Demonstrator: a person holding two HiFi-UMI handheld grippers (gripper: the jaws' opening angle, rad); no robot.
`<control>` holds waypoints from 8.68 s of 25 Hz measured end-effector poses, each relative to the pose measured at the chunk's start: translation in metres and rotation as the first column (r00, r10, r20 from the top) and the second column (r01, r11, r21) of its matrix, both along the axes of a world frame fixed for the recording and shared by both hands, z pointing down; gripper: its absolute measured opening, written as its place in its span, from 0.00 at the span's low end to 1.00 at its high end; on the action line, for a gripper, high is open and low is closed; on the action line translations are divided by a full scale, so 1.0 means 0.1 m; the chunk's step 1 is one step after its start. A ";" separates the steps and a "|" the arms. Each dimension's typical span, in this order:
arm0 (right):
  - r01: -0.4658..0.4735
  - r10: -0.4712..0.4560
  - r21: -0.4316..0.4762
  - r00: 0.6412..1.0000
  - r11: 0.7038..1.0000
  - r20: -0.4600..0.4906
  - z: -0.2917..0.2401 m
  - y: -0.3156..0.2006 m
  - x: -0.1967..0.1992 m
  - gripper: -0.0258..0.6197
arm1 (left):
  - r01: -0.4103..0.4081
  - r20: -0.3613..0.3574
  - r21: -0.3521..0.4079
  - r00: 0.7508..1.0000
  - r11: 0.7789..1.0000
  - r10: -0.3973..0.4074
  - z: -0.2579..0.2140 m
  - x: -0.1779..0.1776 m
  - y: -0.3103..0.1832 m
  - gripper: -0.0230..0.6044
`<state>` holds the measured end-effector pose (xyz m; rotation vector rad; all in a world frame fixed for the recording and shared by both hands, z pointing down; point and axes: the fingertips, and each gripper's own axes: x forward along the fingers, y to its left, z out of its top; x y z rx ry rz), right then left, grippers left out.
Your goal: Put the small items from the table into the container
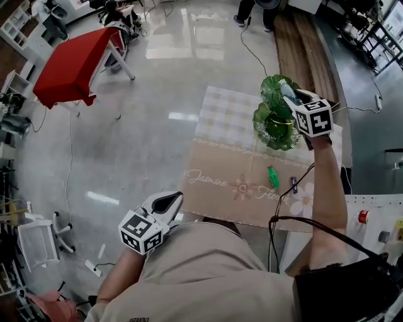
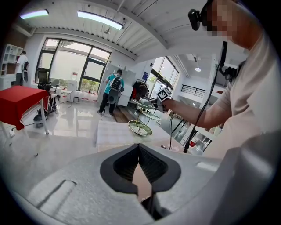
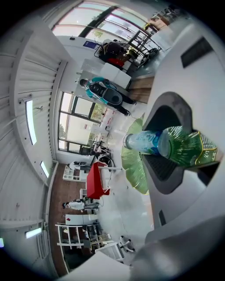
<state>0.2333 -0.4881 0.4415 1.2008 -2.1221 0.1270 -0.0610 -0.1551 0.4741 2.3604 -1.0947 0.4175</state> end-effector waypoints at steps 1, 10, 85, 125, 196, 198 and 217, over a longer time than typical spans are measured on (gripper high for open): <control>0.002 -0.002 -0.007 1.000 1.000 -0.012 0.03 -0.02 0.00 0.31 | 0.005 0.000 -0.002 1.000 1.000 -0.005 0.01 -0.01 0.00 0.05; -0.023 0.022 -0.005 0.994 1.000 -0.108 0.14 -0.10 0.04 0.33 | 0.027 0.010 -0.002 1.000 1.000 -0.027 0.00 -0.15 0.06 0.05; -0.127 0.130 -0.032 0.980 0.991 0.148 0.92 5.13 -1.84 0.21 | -0.309 -0.125 0.088 0.940 0.947 0.318 -0.04 -0.77 2.05 0.05; -0.078 0.092 -0.241 0.995 0.967 0.048 2.57 2.49 0.43 0.30 | -0.053 0.009 0.000 0.999 0.999 0.053 -0.02 0.87 0.39 0.05; -0.135 0.129 0.109 0.990 0.985 0.059 -0.14 1.14 -0.13 0.38 | -0.006 -0.037 0.043 0.999 0.999 0.007 -0.15 -0.23 0.72 0.05; -0.150 0.144 0.104 0.988 0.983 0.063 -0.13 1.40 -0.18 0.37 | -0.036 -0.045 0.046 0.998 0.998 0.038 -0.16 -0.28 0.78 0.05; -0.100 0.104 -0.031 0.979 0.995 0.178 0.55 4.41 -1.88 0.09 | -0.245 -0.098 0.045 0.964 0.968 0.249 -0.09 -0.82 1.58 0.05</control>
